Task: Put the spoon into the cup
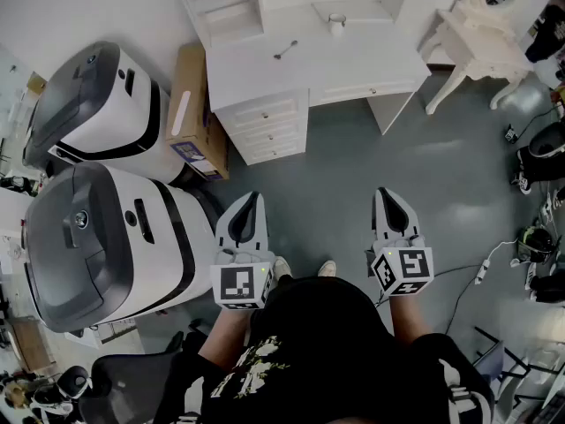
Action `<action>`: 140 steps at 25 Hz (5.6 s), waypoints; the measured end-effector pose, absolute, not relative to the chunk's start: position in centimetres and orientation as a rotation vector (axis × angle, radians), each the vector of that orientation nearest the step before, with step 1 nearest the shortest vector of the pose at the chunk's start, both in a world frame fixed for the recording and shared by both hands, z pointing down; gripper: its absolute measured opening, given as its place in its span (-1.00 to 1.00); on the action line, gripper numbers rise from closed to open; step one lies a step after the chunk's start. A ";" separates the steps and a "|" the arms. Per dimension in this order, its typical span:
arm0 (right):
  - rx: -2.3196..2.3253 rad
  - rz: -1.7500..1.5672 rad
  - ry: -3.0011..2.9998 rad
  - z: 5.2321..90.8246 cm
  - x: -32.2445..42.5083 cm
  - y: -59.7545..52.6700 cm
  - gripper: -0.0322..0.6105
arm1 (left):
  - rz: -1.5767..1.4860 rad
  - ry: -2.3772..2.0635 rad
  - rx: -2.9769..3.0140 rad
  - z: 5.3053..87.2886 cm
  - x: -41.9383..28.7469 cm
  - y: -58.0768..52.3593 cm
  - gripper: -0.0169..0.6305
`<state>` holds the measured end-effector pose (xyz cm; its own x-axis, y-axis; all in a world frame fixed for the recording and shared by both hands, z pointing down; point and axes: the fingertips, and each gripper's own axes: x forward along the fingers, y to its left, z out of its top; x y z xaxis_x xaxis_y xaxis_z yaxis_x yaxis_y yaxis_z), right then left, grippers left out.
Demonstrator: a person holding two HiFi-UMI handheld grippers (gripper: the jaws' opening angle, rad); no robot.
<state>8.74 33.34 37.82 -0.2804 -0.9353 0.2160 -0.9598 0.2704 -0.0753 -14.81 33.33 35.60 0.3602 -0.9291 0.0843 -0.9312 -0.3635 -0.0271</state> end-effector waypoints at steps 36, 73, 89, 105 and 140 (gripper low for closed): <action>1.742 0.418 -2.443 40.6 13.4 34.6 -0.71 | 0.174 -1.796 2.464 37.2 -10.2 36.0 -0.94; 1.806 0.432 -2.363 40.4 1.2 19.5 -0.71 | 0.165 -1.654 2.569 37.8 -21.0 17.7 -0.94; 1.655 0.454 -2.467 40.6 4.6 7.8 -0.71 | 0.194 -1.768 2.495 37.4 -16.8 8.5 -0.94; 1.604 0.461 -2.533 40.3 9.7 0.3 -0.71 | 0.235 -1.846 2.443 37.2 -11.8 2.4 -0.94; 1.837 0.456 -2.307 41.2 8.4 -15.0 -0.71 | 0.375 -1.518 2.601 41.6 -12.2 -18.3 -0.94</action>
<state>8.38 -15.01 41.24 -0.2345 -0.9220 0.3080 -0.9699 0.2005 -0.1381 -12.24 -18.31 41.63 0.4707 -0.8416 0.2650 -0.8680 -0.4955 -0.0317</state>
